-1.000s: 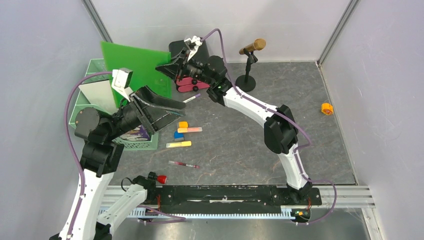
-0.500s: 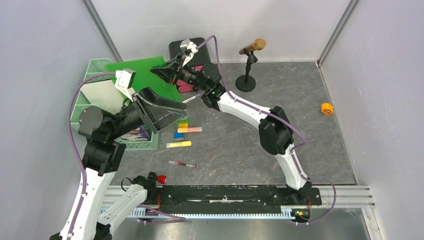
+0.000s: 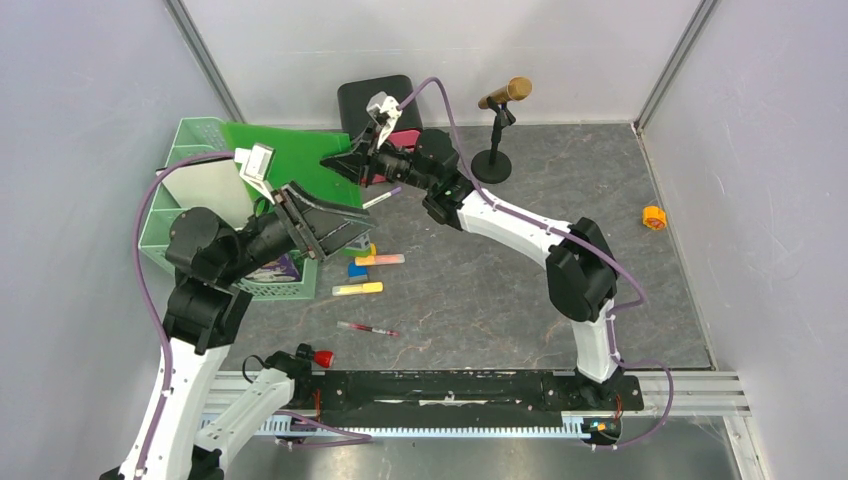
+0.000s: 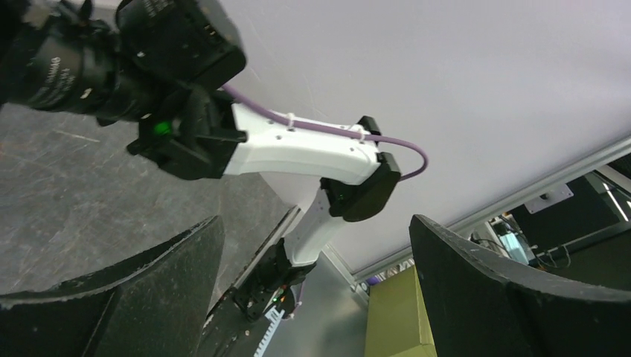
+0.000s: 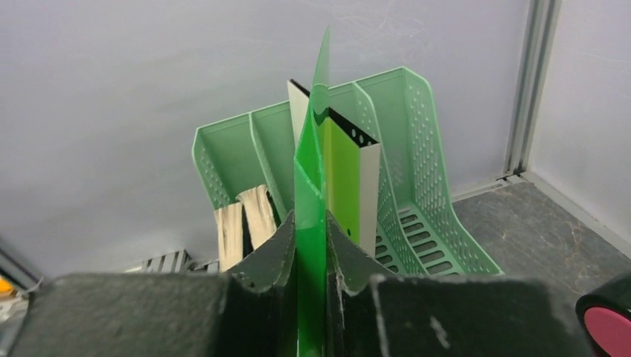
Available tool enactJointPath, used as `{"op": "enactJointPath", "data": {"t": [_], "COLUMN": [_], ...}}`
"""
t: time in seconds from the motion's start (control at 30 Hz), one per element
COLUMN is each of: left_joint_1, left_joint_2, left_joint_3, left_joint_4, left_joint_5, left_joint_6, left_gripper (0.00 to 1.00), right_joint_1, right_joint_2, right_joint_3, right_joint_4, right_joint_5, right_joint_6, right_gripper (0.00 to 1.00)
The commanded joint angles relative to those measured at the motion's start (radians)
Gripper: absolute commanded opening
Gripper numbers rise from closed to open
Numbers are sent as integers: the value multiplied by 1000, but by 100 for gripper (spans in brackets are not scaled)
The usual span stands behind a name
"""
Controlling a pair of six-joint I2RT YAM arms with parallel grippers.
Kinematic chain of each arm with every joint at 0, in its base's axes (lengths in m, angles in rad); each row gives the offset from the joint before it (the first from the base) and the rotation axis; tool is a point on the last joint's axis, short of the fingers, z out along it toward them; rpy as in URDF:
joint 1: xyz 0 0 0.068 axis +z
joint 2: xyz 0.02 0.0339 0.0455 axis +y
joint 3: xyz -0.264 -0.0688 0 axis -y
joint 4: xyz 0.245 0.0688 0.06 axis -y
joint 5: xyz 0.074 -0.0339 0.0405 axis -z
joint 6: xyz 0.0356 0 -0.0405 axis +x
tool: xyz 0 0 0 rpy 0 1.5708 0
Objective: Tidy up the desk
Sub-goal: Place the folder in the storage box.
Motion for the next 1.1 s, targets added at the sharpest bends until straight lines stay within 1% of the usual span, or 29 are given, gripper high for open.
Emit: {"op": "enactJointPath", "data": {"t": [0.0,0.17,0.27,0.37,0.4,0.43,0.47,0.5,0.57,0.7,0.87,0.93,1.07], "left_joint_1": [3,2,2,3,2,2,2,2,2,3,3,2,2], "left_joint_2": [-2,-4,-16,-13,-11,-9,-9,-10,-14,-28,-41,-46,-48], "left_joint_3": [36,82,96,111,116,118,120,120,119,115,115,115,86], "left_joint_4": [-83,-110,-126,-129,-131,-134,-138,-140,-143,-156,-168,-163,-120], "left_joint_5": [-64,-134,-184,-171,-163,-159,-157,-157,-162,-184,-210,-217,-197], "left_joint_6": [81,114,145,148,147,145,145,145,147,156,164,169,157], "left_gripper": [100,100,100,100,100,100,100,100,100,100,100,100,100], "right_joint_1": [-9,-11,-12,-17,-19,-20,-22,-22,-22,-22,-22,-21,-20], "right_joint_2": [-62,-87,-106,-108,-104,-95,-85,-77,-70,-85,-120,-138,-170], "right_joint_3": [11,-6,-38,-10,13,38,71,97,124,109,82,63,19], "right_joint_4": [-129,-239,-273,-332,-351,-381,-409,-437,-454,-475,-475,-441,-311], "right_joint_5": [-113,-153,-159,-187,-199,-207,-216,-232,-258,-266,-233,-234,-198], "right_joint_6": [-39,-70,-75,-78,-78,-80,-80,-81,-81,-112,-144,-145,-103], "right_gripper": [19,33,35,38,37,31,25,15,0,0,0,0,0]}}
